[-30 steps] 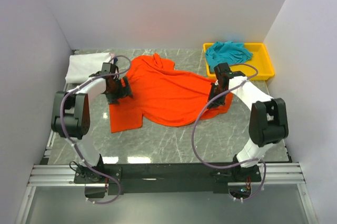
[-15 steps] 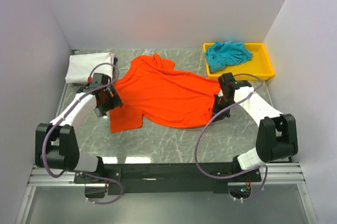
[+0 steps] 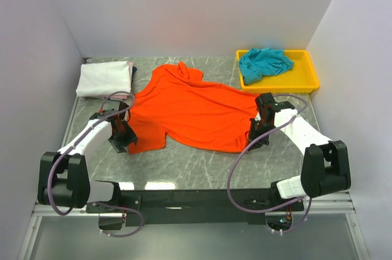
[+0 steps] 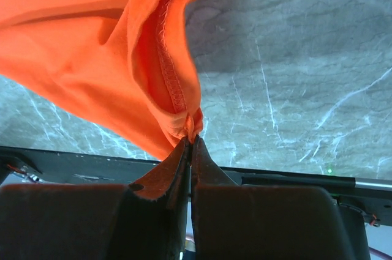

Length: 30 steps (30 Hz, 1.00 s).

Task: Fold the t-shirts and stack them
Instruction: Flatten the tshirt out

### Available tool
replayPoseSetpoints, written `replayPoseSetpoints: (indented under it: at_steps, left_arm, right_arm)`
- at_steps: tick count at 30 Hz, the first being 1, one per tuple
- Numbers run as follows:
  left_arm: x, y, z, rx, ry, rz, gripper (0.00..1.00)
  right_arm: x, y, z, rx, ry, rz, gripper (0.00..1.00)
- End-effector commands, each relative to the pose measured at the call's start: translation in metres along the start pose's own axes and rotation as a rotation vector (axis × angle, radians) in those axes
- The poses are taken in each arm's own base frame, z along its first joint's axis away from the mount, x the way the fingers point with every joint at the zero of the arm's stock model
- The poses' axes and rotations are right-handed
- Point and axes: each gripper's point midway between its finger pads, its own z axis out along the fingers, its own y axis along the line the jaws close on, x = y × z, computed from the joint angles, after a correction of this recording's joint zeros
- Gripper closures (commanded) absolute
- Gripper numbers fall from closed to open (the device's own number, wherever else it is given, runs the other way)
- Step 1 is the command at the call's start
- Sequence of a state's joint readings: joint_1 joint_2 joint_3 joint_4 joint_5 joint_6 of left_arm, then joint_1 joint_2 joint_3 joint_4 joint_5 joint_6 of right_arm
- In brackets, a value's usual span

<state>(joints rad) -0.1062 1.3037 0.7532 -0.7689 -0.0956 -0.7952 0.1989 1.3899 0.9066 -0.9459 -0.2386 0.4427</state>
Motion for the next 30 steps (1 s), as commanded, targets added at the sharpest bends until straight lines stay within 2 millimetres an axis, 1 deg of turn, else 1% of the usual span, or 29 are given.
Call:
replayPoseSetpoints:
  at_steps: [1,3,6,8,12,16,20,21,25,29,30]
  left_arm:
    - [0.001,0.000,0.006,-0.018,0.007,-0.020,0.47]
    - [0.002,0.001,0.010,-0.025,0.014,-0.019,0.49]
    - [0.001,0.001,0.014,-0.028,0.004,-0.028,0.56]
    - [0.003,0.000,0.015,-0.020,0.013,-0.030,0.56]
    - [0.008,0.003,0.023,-0.039,0.031,-0.044,0.55]
    - [0.007,0.004,0.022,-0.042,0.020,-0.066,0.56]
    - [0.010,0.006,0.030,-0.053,0.030,-0.066,0.57]
    - [0.011,0.007,0.032,-0.057,0.033,-0.065,0.62]
    - [0.014,0.009,0.038,-0.062,0.038,-0.058,0.73]
    - [0.011,0.007,0.039,-0.050,0.024,-0.053,0.83]
    - [0.010,0.006,0.037,-0.048,0.024,-0.053,0.88]
  right_arm:
    - [0.003,0.004,-0.004,-0.029,-0.020,-0.025,0.97]
    - [0.003,0.004,-0.004,-0.037,-0.026,-0.021,0.97]
    - [0.008,0.003,-0.002,-0.041,-0.019,-0.013,0.96]
    - [0.010,0.002,-0.002,-0.041,-0.022,-0.009,0.96]
    - [0.013,-0.001,-0.002,-0.033,-0.019,-0.003,0.97]
    - [0.013,-0.003,-0.002,-0.023,-0.024,0.002,0.96]
    - [0.014,-0.003,0.000,-0.025,-0.017,0.005,0.96]
    - [0.014,-0.003,0.000,-0.024,-0.019,0.003,0.96]
    - [0.012,-0.003,0.001,-0.018,-0.016,0.003,0.97]
    - [0.011,-0.002,0.001,-0.020,-0.015,0.001,0.96]
    - [0.011,-0.002,0.000,-0.019,-0.013,0.000,0.97]
